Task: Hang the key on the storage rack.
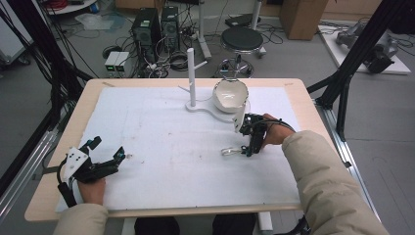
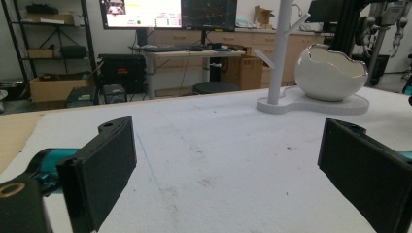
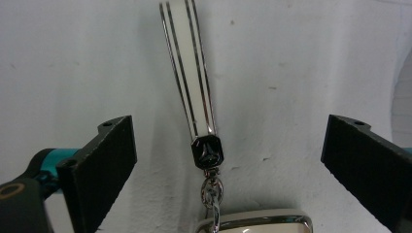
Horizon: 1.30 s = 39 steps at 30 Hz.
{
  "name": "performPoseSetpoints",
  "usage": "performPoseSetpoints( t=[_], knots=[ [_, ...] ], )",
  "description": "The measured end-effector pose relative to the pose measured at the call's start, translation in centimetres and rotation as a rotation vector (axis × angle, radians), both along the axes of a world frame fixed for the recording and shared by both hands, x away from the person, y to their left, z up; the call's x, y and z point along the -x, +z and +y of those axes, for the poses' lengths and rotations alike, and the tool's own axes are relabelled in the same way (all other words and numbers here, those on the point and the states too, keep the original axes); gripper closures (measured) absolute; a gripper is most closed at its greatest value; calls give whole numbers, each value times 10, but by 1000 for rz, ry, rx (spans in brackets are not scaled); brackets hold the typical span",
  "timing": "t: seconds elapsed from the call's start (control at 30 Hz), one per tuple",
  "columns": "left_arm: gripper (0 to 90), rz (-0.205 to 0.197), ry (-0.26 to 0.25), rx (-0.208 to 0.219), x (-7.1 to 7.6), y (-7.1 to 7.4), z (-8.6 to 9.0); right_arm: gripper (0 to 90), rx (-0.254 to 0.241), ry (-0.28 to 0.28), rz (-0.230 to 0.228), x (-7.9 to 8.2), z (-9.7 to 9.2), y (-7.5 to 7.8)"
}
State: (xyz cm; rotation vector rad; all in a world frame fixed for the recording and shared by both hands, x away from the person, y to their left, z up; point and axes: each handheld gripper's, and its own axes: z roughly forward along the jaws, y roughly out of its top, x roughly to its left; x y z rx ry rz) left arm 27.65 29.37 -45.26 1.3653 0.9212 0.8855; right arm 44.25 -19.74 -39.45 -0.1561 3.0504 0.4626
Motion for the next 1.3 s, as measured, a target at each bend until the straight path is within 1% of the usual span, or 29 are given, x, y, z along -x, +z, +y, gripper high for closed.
performPoseSetpoints(
  t=[0.07, 0.1, 0.13, 0.17, 0.2, 0.23, 0.27, 0.33, 0.37, 0.4, 0.43, 0.5, 0.57, 0.63, 0.67, 0.7, 0.77, 0.83, 0.87, 1.03, 1.07, 1.1, 1.13, 1.2, 1.27, 1.3],
  knots=[
    [72, 0, 0, 0, 0, 0, 0, 50, 8, 3, 1, 0, 0, -2],
    [72, 0, 0, 1, 0, 0, 0, 69, 29, 8, 8, 0, 0, -4],
    [72, 0, 0, 1, 0, 0, 0, 73, 31, 15, 6, 0, 0, -5],
    [73, 2, -1, -1, 0, 0, 0, 94, 37, 20, 7, 0, 0, -6],
    [72, 2, -1, -1, 0, 0, 0, 156, 47, 29, 13, 0, 0, -6],
    [72, 2, -1, -2, 0, 0, 0, 187, 53, 33, 28, 0, 0, -5],
    [72, 1, -1, 2, 0, 0, 0, 188, 58, 41, 34, 0, 0, -6],
    [72, -1, 0, 3, 0, 0, 0, 191, 60, 44, 31, -1, 0, -6],
    [72, 2, -2, -1, 0, 0, 0, 227, 70, 45, 28, -1, 0, -7],
    [72, 0, 0, -1, 0, 0, 0, 238, 73, 46, 27, -2, 0, -7],
    [72, 0, 0, 0, 0, 0, 0, 250, 75, 38, 27, -2, 0, -7],
    [72, 0, 0, 0, 0, 0, 0, 298, 78, 39, 31, -3, 1, -7],
    [73, 0, 0, 4, 0, 0, 0, 351, 90, 44, 30, -3, 2, -7],
    [72, -1, -1, 2, 0, 0, 0, 379, 111, 28, 36, -3, 3, -8],
    [72, -1, -1, 2, 0, 0, 0, 379, 111, 28, 36, -3, 3, -8],
    [72, -2, 0, 0, 0, 0, 0, 419, 132, 16, 34, -4, 3, -8],
    [72, -1, -1, 2, 0, 0, 0, 457, 145, 16, 32, -4, 4, -9],
    [72, -1, -1, 3, 0, 0, 0, 498, 149, 33, 39, -5, 5, -9],
    [72, -1, -1, 3, 0, 0, 0, 511, 150, 29, 38, -4, 5, -9],
    [72, 0, -1, 0, 0, 0, 0, 604, 159, 48, 41, -3, 7, -9],
    [72, 0, -1, 0, 0, 0, 0, 604, 159, 48, 41, -3, 7, -9],
    [72, -1, -1, 3, 0, 0, 0, 628, 163, 58, 42, -3, 8, -9],
    [72, 0, -1, 0, 0, 0, 0, 634, 169, 53, 41, -3, 8, -9],
    [72, -2, 0, 1, 0, 0, 0, 652, 166, 70, 39, -3, 8, -10],
    [72, -2, 0, 1, 0, 0, 0, 660, 173, 71, 35, -3, 8, -10],
    [72, -1, -1, 3, 0, 0, 0, 680, 175, 75, 44, -3, 9, -10]
  ],
)
